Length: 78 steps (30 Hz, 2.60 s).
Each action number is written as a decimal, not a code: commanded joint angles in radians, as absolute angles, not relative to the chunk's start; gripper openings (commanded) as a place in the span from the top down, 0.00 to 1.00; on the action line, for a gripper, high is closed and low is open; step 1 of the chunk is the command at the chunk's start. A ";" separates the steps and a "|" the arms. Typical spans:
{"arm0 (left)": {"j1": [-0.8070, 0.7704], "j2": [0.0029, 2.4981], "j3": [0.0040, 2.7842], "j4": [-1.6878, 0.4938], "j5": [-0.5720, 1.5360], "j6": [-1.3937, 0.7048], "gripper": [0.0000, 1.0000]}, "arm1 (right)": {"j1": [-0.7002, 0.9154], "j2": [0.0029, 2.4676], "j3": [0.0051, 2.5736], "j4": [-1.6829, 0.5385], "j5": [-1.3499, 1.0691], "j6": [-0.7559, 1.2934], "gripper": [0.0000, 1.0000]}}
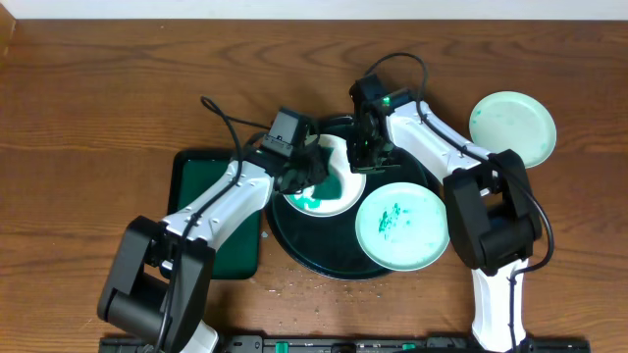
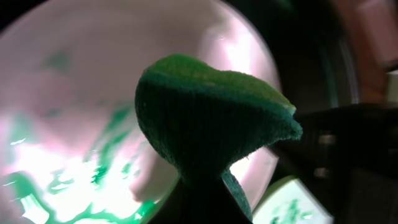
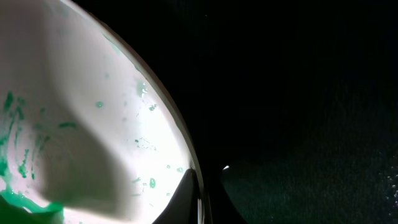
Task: Clean dirty plates on tray and stack at the side
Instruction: 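Scrub the white plate with the sponge while the right gripper holds it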
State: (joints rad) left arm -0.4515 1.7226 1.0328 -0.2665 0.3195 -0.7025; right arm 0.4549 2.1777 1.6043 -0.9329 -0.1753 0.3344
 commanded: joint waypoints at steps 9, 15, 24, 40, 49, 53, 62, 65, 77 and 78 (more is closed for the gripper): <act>-0.518 1.874 1.061 -0.171 0.283 -0.822 0.93 | 0.484 2.200 1.561 -0.931 -0.192 0.355 0.99; -0.485 1.943 1.061 -0.248 0.167 -0.821 0.93 | 0.486 2.200 1.561 -0.939 -0.192 0.354 0.99; -0.415 1.914 1.084 -0.474 -0.117 -0.736 0.93 | 0.486 2.200 1.561 -0.942 -0.192 0.343 0.99; -0.412 1.905 1.098 -0.742 -0.393 -0.685 0.93 | 0.485 2.200 1.561 -0.946 -0.192 0.344 0.99; -0.459 1.906 1.098 -0.616 0.040 -0.400 0.93 | 0.485 2.200 1.561 -0.958 -0.192 0.344 0.99; -0.483 1.906 1.098 -0.499 0.260 -0.392 0.93 | 0.485 2.200 1.561 -0.963 -0.192 0.344 0.99; -0.521 1.907 1.098 -0.365 0.438 -0.433 0.93 | 0.486 2.200 1.561 -0.973 -0.192 0.343 0.99; -0.521 1.908 1.098 -0.380 0.437 -0.479 0.93 | 0.485 2.200 1.561 -0.973 -0.192 0.343 0.99; -0.521 1.908 1.098 -0.682 -0.102 -0.654 0.93 | 0.485 2.200 1.561 -0.978 -0.192 0.343 0.99; -0.520 1.908 1.098 -0.696 -0.133 -0.653 0.93 | 0.485 2.200 1.561 -0.978 -0.192 0.343 0.99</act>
